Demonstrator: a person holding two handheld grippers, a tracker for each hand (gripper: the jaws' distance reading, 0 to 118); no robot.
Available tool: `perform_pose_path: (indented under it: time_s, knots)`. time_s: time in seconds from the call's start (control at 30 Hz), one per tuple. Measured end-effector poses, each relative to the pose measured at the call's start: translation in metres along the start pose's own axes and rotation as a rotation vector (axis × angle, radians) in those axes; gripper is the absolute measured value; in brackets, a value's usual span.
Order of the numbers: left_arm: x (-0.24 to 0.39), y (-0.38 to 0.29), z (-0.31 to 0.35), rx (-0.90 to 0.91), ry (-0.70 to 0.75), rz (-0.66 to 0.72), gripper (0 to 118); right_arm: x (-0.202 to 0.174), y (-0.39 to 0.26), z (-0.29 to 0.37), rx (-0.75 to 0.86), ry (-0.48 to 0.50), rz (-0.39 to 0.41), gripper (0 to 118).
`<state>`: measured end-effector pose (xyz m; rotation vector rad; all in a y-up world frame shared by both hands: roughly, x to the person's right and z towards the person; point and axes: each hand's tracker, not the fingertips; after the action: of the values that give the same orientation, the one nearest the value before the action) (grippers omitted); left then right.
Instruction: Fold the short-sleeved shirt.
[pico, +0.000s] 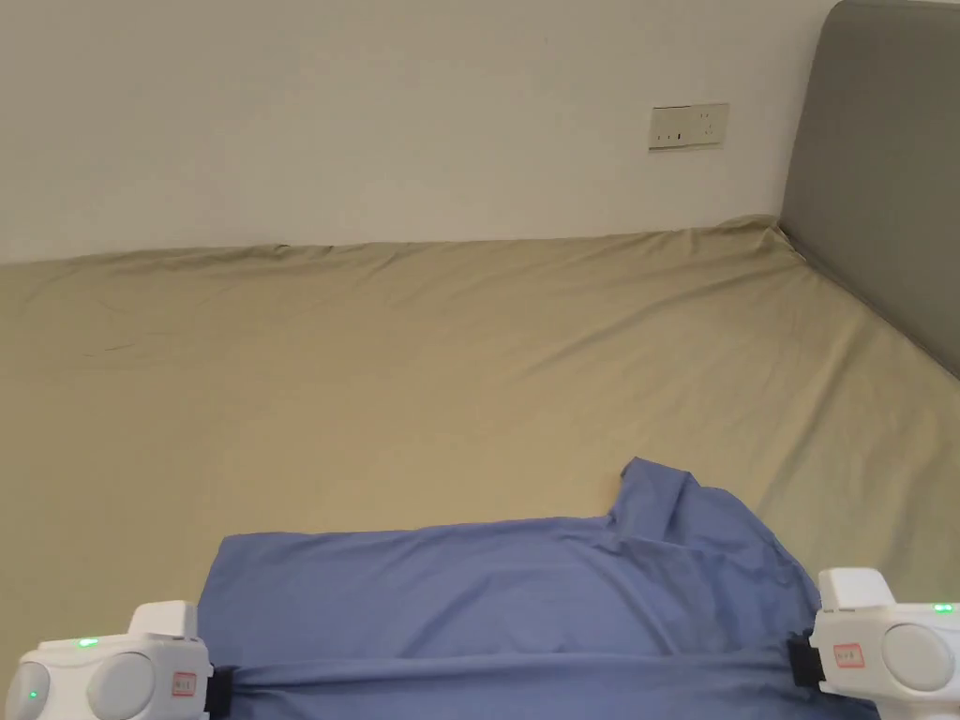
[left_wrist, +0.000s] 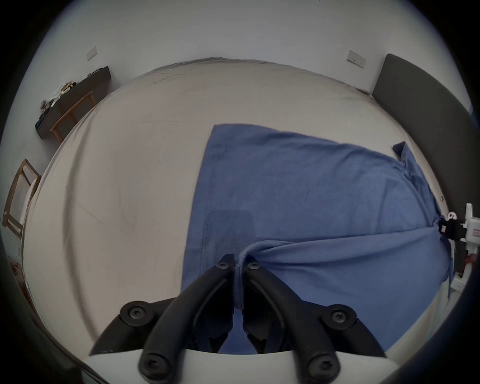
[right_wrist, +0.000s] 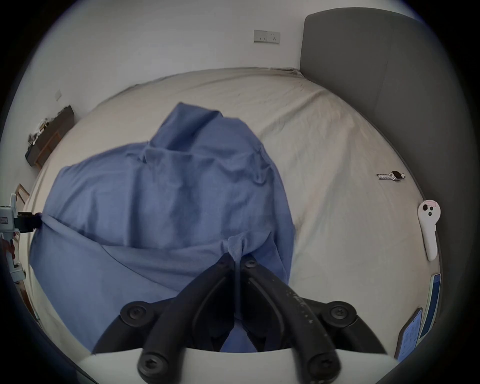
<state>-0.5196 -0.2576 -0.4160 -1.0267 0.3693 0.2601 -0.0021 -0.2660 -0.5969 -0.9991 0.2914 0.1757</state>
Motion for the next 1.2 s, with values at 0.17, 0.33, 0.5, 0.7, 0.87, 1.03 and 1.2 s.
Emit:
perform_pose_path:
  time_s: [0.17,0.33,0.5,0.7,0.87,1.03,1.2]
  knots:
    - [-0.008,-0.01,0.005,0.056,-0.032,0.04,57,-0.005,-0.005,-0.006,-0.015,-0.012,0.04,27]
    - [-0.029,-0.004,0.092,0.355,-0.071,0.166,105,0.006,0.011,0.092,0.379,0.047,-0.023,117]
    - [-0.005,-0.045,0.272,0.903,-0.009,0.047,118,0.008,0.009,0.253,0.797,0.213,-0.195,118]
    - [0.01,-0.119,0.407,1.133,0.009,-0.088,113,-0.002,-0.042,0.39,1.045,0.215,-0.18,105]
    - [0.0,-0.136,0.414,0.997,-0.007,-0.038,0,-0.005,-0.075,0.418,1.062,0.075,-0.083,1]
    - [-0.023,-0.104,0.333,0.566,-0.144,-0.01,0,0.003,-0.091,0.421,1.011,0.088,-0.11,0]
    - [-0.044,-0.079,0.189,0.141,-0.13,0.046,0,0.003,-0.09,0.418,0.989,0.069,-0.111,0]
